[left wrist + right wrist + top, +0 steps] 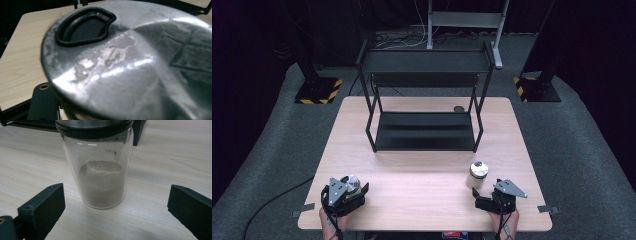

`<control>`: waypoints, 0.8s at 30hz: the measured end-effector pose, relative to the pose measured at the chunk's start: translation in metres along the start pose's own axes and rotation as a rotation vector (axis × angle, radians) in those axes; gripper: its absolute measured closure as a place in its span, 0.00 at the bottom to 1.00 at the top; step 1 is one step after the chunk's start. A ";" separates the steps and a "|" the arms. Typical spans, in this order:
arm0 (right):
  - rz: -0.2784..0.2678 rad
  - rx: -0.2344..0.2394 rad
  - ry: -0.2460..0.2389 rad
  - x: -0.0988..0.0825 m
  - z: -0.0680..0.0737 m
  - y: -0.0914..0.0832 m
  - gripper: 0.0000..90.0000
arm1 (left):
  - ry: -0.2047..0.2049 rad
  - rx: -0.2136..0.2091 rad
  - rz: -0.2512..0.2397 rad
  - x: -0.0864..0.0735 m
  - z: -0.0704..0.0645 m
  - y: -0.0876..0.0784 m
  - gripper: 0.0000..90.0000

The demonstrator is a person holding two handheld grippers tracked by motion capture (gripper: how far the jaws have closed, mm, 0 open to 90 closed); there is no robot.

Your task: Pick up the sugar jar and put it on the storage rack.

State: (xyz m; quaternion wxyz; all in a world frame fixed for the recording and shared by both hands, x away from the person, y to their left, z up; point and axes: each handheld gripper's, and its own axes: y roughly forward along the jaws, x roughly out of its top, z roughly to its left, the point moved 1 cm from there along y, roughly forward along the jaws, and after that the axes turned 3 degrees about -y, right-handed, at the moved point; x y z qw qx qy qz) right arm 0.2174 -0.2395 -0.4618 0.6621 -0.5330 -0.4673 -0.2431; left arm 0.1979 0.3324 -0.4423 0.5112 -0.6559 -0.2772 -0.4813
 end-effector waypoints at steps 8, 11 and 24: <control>0.000 -0.002 0.000 0.000 0.000 0.000 0.01 | 0.032 -0.023 -0.001 0.015 0.001 0.005 0.34; 0.001 -0.006 -0.007 0.000 0.002 0.000 0.01 | 0.035 -0.036 -0.003 0.020 0.001 0.007 0.34; 0.007 -0.002 -0.003 0.001 0.001 0.000 0.01 | 0.073 -0.058 -0.014 0.040 -0.001 0.017 0.34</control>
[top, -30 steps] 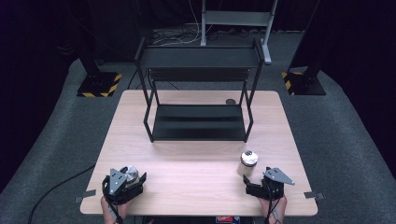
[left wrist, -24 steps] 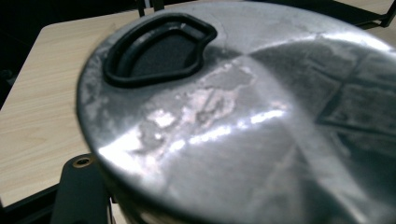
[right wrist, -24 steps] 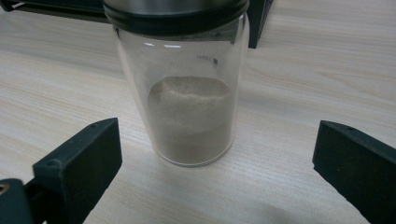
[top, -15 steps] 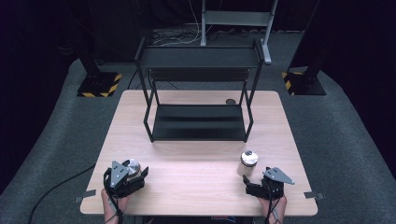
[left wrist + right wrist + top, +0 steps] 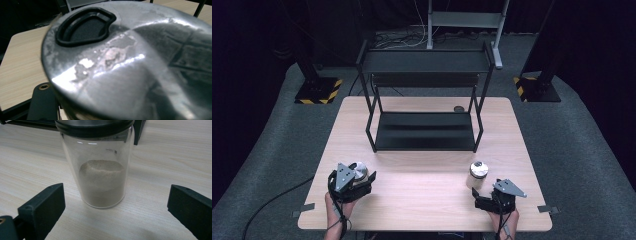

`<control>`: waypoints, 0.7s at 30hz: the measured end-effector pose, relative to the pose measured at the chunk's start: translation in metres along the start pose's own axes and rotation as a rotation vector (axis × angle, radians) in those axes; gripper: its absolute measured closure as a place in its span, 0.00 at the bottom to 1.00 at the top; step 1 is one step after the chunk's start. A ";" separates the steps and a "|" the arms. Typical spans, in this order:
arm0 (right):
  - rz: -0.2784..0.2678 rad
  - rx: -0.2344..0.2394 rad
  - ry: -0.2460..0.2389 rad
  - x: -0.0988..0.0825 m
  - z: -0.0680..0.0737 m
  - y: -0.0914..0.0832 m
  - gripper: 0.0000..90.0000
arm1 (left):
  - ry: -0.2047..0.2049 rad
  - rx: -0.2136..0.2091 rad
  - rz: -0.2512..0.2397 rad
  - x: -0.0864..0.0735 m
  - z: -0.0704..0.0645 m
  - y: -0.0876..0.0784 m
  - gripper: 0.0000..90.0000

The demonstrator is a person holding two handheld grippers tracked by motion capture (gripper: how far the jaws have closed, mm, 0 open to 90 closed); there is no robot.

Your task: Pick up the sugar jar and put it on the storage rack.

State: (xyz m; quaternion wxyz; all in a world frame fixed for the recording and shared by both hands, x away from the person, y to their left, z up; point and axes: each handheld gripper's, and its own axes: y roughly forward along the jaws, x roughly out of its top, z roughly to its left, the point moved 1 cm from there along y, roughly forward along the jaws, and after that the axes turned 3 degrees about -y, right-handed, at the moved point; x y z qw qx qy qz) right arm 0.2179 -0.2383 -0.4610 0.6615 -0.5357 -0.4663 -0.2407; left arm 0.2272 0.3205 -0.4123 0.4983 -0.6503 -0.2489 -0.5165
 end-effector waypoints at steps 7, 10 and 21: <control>0.002 0.001 -0.001 0.000 0.000 0.000 0.01 | 0.012 -0.010 -0.003 0.007 0.000 0.003 0.34; 0.001 0.001 0.000 0.000 0.000 0.000 0.01 | 0.021 -0.015 -0.002 0.009 -0.001 0.005 0.34; 0.001 0.000 -0.002 0.000 0.000 0.000 0.01 | 0.032 -0.024 -0.005 0.020 0.001 0.012 0.34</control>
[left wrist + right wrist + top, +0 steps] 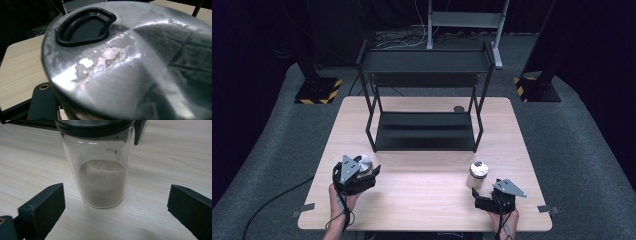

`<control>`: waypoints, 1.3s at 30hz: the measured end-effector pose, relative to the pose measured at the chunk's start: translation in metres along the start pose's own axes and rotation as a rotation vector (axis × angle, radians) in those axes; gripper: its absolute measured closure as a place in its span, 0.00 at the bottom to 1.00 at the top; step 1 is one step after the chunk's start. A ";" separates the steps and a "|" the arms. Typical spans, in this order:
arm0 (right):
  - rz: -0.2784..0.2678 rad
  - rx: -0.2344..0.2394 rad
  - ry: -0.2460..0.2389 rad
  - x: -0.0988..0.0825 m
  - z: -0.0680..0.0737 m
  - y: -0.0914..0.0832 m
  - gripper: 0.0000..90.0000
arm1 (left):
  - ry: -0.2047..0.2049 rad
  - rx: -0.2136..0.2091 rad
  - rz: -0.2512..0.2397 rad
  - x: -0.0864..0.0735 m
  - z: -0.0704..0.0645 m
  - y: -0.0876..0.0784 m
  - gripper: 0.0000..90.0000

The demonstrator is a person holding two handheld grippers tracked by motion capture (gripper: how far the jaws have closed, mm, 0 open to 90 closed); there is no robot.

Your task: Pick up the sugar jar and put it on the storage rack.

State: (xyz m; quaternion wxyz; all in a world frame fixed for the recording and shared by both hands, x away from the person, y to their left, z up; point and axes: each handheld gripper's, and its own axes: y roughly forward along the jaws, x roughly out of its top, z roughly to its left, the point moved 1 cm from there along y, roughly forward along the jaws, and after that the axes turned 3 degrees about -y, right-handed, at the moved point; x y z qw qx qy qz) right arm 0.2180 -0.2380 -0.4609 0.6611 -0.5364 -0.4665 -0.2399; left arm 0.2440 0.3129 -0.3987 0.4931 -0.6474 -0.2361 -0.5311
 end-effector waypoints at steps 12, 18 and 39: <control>0.001 0.004 0.001 0.000 -0.001 0.000 0.01 | 0.006 -0.017 0.002 0.010 0.002 0.011 0.34; -0.004 0.006 0.004 -0.001 -0.002 0.000 0.01 | 0.017 -0.031 0.006 0.016 0.002 0.017 0.34; 0.003 0.008 0.003 0.001 -0.002 0.000 0.01 | 0.044 -0.046 0.000 0.041 0.004 0.032 0.34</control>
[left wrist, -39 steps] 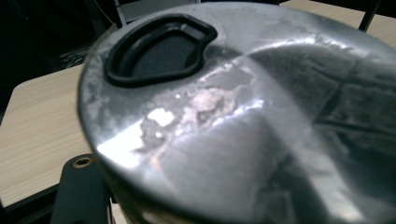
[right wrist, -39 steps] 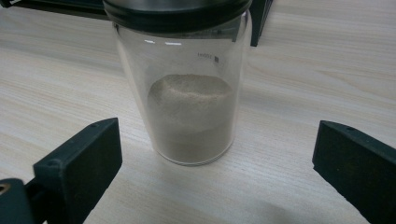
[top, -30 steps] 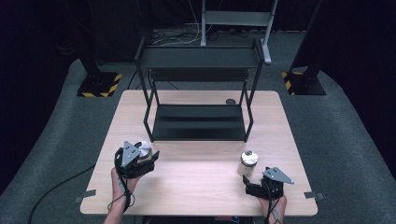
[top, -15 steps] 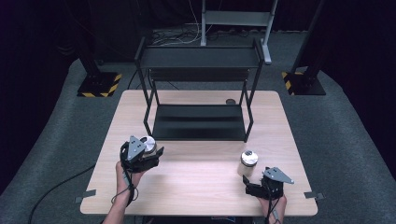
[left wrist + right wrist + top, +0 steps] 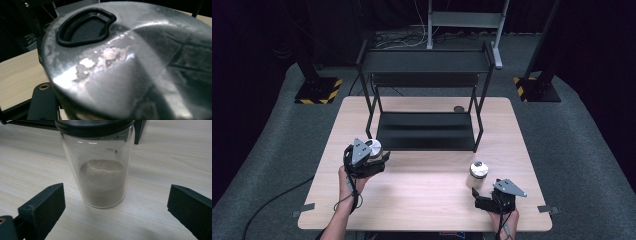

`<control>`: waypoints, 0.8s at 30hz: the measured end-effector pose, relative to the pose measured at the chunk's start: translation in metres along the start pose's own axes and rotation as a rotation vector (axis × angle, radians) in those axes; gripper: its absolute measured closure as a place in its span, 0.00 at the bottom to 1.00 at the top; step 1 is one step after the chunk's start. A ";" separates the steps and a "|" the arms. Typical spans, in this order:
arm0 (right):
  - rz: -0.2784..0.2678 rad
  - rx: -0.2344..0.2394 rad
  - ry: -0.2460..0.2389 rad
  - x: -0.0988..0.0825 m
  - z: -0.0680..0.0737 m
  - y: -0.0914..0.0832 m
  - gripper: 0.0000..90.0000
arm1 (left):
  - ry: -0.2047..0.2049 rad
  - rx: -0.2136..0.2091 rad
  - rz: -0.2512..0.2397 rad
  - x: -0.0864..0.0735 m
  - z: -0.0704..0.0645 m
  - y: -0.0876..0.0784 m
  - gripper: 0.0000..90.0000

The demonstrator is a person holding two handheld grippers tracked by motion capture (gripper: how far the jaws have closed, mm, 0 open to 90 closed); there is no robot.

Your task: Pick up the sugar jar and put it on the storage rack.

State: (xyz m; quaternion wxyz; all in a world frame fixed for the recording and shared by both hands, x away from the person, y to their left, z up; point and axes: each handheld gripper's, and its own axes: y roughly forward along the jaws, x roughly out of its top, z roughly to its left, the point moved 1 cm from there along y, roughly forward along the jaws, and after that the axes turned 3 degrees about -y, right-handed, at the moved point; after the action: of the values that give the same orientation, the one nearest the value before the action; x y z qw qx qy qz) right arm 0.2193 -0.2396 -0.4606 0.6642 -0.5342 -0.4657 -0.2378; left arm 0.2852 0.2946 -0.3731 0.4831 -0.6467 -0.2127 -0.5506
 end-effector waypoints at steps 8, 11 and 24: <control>-0.001 -0.001 -0.001 0.000 0.000 0.000 0.01 | 0.004 0.001 0.011 0.008 0.002 0.007 0.34; -0.001 -0.001 0.002 0.000 0.000 0.000 0.01 | 0.006 -0.001 0.015 0.011 0.003 0.010 0.34; 0.000 0.000 0.002 0.000 0.000 0.000 0.01 | 0.010 -0.002 0.018 0.023 0.007 0.019 0.34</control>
State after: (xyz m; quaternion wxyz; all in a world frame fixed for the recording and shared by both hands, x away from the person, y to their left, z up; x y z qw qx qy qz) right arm 0.2194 -0.2397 -0.4606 0.6648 -0.5341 -0.4648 -0.2383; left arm 0.3113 0.2858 -0.3592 0.4883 -0.6463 -0.2038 -0.5498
